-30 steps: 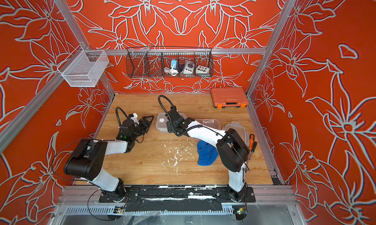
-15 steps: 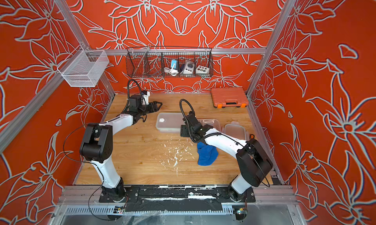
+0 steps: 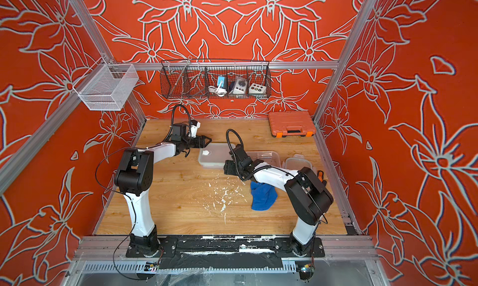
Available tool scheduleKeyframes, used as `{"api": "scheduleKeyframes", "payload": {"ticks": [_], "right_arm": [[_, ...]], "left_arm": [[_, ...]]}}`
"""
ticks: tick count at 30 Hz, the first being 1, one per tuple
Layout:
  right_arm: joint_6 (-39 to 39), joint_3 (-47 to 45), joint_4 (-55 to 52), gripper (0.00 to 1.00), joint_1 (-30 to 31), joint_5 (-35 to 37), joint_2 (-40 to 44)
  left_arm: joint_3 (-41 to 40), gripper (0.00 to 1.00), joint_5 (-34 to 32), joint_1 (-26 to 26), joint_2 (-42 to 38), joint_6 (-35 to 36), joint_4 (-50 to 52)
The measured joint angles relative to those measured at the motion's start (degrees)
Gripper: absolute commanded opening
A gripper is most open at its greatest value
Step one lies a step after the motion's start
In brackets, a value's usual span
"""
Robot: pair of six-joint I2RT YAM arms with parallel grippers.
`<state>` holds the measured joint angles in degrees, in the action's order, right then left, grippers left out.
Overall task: Wipe the insides of the lunch boxes
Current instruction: Adjust the lunch box at the center of the board.
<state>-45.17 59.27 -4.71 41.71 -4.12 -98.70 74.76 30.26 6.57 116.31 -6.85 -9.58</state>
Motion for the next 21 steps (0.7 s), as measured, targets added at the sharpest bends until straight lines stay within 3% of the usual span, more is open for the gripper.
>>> {"api": "scheduleKeyframes", "payload": {"ticks": [7,12,21], "right_arm": [[0.44,4.04,0.59,0.71,-1.25,-1.97,-4.33],[1.38,5.70,1.20,0.71,-2.47,-5.07,-5.95],[4.76,13.29,-0.22,0.71,-4.26,-9.42,-10.97]], "left_arm": [[-1.49,0.62,0.50,2.05,0.00,1.53,-0.85],[-7.82,0.53,-0.17,1.99,-3.30,1.49,-6.12],[-17.84,0.52,-4.96,2.45,-11.23,-0.48,-9.40]]}}
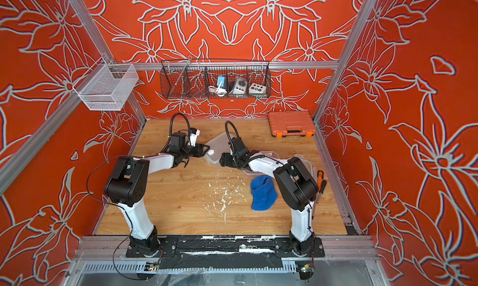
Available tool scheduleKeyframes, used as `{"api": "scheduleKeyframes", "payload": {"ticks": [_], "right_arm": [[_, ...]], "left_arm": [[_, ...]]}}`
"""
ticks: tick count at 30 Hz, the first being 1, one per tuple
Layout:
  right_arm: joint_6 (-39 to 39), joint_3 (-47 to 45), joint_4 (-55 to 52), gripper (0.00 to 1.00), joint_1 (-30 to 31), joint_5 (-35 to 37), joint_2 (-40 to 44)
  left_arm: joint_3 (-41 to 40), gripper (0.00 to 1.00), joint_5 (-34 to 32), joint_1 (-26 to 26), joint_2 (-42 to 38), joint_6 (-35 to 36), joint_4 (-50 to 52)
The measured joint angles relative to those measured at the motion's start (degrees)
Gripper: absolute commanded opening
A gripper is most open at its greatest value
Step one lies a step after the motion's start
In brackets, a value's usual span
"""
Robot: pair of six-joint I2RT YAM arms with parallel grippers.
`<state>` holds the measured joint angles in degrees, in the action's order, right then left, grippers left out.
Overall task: Wipe the insides of the lunch boxes
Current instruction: Adjust the lunch box at the center of the board, then move the lunch box to the center of the board.
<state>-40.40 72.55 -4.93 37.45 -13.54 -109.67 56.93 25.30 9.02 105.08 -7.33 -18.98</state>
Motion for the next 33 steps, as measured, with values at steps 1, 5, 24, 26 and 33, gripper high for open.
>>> {"api": "scheduleKeyframes", "payload": {"ticks": [1,5,24,26,33], "right_arm": [[0.37,1.05,0.20,0.71,-0.09,-0.04,-0.55],[1.16,2.84,-0.20,0.71,-0.79,0.07,-1.81],[2.71,2.80,-1.18,0.71,-5.51,0.11,-1.05],[2.86,2.82,-1.25,0.72,-6.14,0.09,-1.05],[3.48,5.53,-1.75,0.71,-6.69,-1.44,-2.75]], "left_arm": [[-1.09,0.52,0.31,0.37,-0.96,-0.44,0.04],[-7.04,0.49,-0.15,2.91,-5.70,-2.78,0.07],[-4.63,0.68,-7.30,4.17,-17.88,-5.75,6.36],[-1.03,0.68,-6.75,4.11,-12.92,-5.77,6.14],[4.52,0.67,-5.53,3.52,-1.20,-6.60,6.69]]}}
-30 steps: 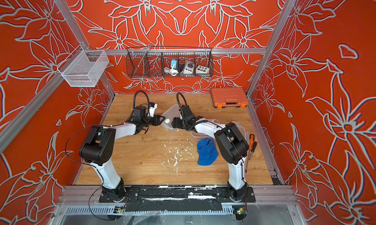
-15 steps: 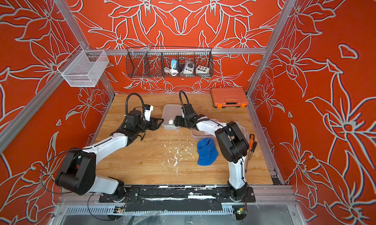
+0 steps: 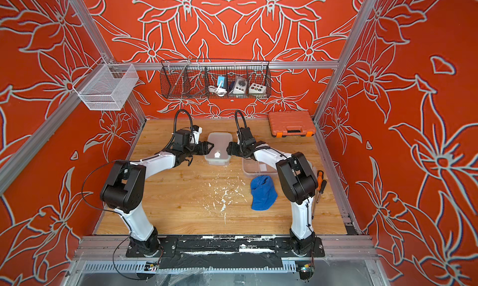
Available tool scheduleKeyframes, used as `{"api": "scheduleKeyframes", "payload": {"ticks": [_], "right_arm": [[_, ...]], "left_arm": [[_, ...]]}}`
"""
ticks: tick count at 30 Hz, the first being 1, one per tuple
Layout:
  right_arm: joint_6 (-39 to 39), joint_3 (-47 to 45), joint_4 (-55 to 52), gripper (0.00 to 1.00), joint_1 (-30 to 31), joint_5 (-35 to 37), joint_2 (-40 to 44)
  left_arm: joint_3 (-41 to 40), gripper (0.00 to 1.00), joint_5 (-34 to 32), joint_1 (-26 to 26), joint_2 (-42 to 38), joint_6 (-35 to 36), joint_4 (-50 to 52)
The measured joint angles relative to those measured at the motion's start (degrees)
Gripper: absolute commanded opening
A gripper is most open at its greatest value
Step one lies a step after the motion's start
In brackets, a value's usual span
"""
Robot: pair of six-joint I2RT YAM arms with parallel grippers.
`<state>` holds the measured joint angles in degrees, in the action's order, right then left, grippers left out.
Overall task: Wipe the insides of the lunch boxes
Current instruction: Move the lunch box to the center of the board.
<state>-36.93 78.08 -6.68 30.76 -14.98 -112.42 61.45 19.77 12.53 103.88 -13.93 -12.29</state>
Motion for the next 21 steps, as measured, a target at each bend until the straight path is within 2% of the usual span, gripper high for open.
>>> {"api": "scheduleKeyframes", "payload": {"ticks": [7,13,15,21], "right_arm": [[-0.26,1.81,1.84,0.69,0.00,-4.13,-3.19],[-1.70,1.97,4.52,0.58,0.00,-7.58,-4.26],[-1.99,1.49,5.49,0.54,-0.11,-8.17,-4.24],[-1.36,0.07,7.37,0.52,0.07,-8.70,-3.69]], "left_arm": [[-1.70,0.65,2.47,-1.29,1.27,-2.62,-2.10],[-5.97,0.62,4.66,-0.72,1.18,-5.07,-6.14],[-7.63,0.62,4.22,-0.44,0.28,-5.97,-7.80],[-12.61,0.60,2.05,0.68,-2.89,-8.28,-10.86]]}}
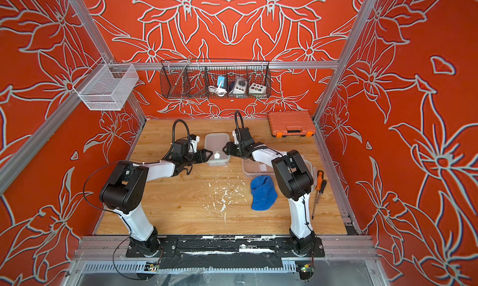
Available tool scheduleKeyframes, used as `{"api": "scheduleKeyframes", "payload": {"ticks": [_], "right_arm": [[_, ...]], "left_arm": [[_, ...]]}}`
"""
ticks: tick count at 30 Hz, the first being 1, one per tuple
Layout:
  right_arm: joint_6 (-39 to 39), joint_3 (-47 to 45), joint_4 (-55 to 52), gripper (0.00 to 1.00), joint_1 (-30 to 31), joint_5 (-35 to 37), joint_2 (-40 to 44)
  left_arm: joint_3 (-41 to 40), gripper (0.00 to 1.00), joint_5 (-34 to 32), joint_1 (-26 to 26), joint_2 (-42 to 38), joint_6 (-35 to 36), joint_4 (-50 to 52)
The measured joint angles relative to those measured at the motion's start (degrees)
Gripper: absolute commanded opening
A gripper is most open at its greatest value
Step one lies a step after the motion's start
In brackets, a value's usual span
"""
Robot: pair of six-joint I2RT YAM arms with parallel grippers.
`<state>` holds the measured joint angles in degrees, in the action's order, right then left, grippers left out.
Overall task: Wipe the insides of the lunch boxes
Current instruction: Move the lunch box to the center of the board.
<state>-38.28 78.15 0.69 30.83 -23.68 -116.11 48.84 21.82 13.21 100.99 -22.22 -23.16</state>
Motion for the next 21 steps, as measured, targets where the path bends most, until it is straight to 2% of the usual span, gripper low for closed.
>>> {"api": "scheduleKeyframes", "payload": {"ticks": [9,17,21], "right_arm": [[-0.04,-6.95,3.30,0.52,1.44,-0.33,4.22],[-2.10,-14.29,6.56,0.52,7.06,2.16,9.20],[-3.67,-17.27,7.04,0.51,10.40,3.30,11.58]], "left_arm": [[-9.55,0.59,-1.20,2.67,-8.72,-2.64,-0.11],[-19.74,0.59,-3.48,3.39,-20.57,-5.18,2.16],[-23.52,0.62,-6.88,4.00,-28.00,-6.03,6.71]]}}
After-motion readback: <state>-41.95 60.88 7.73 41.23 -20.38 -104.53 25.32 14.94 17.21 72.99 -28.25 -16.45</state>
